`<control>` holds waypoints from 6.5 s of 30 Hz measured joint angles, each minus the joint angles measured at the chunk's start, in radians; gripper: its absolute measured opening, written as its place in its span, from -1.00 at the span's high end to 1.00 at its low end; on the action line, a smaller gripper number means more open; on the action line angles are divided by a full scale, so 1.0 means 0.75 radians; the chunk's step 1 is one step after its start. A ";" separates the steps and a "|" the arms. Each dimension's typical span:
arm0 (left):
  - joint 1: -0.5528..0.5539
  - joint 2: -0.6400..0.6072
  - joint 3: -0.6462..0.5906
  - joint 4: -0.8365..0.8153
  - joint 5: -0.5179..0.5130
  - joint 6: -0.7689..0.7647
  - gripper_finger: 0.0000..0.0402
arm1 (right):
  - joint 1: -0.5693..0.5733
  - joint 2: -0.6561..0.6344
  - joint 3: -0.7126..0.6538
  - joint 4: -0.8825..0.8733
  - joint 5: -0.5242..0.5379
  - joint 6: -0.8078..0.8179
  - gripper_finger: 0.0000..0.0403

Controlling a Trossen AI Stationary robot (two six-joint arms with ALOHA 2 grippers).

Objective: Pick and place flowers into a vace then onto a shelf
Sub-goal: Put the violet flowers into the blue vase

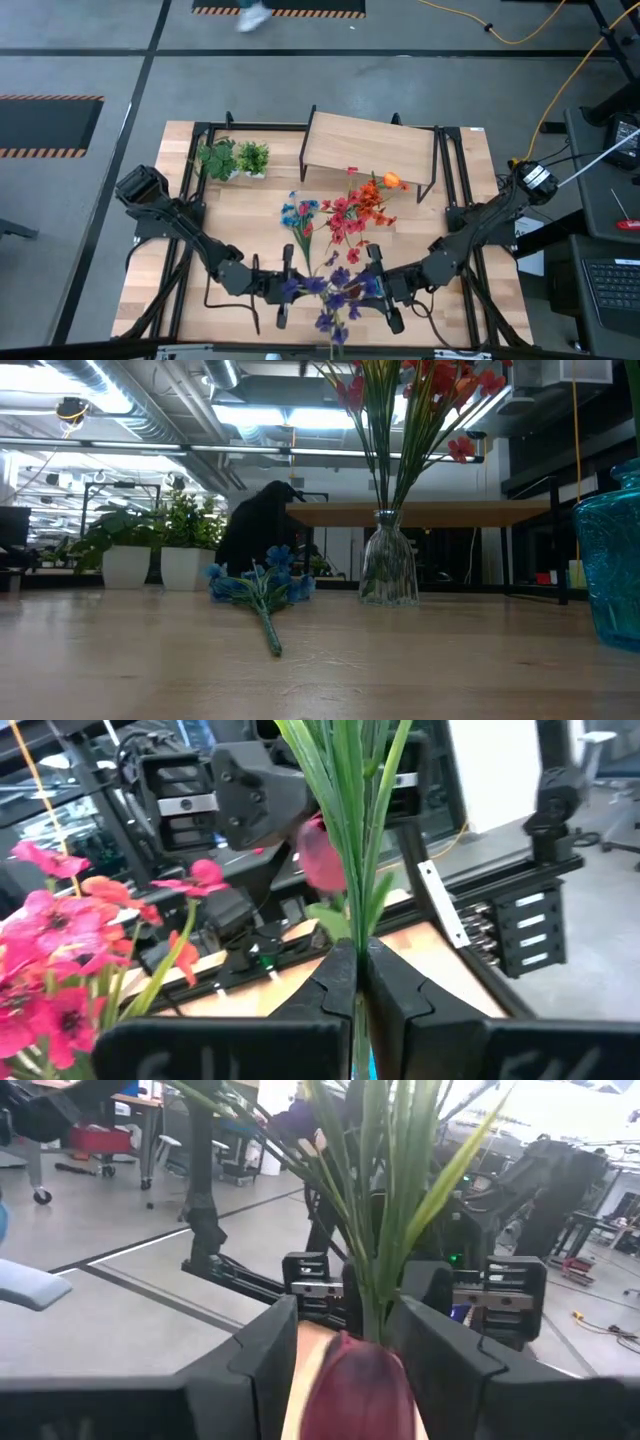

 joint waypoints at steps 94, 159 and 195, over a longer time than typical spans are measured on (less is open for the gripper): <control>0.221 -0.037 0.000 0.100 0.248 0.133 0.98 | -0.206 -0.002 -0.002 0.030 -0.214 -0.003 0.14; -0.046 -0.037 0.000 -0.333 -0.210 -0.229 0.98 | 0.192 -0.546 -0.094 -0.347 0.094 -0.035 1.00; -0.033 -0.037 0.000 -0.333 -0.208 -0.374 0.96 | 0.368 -0.293 -0.696 0.515 0.489 0.138 1.00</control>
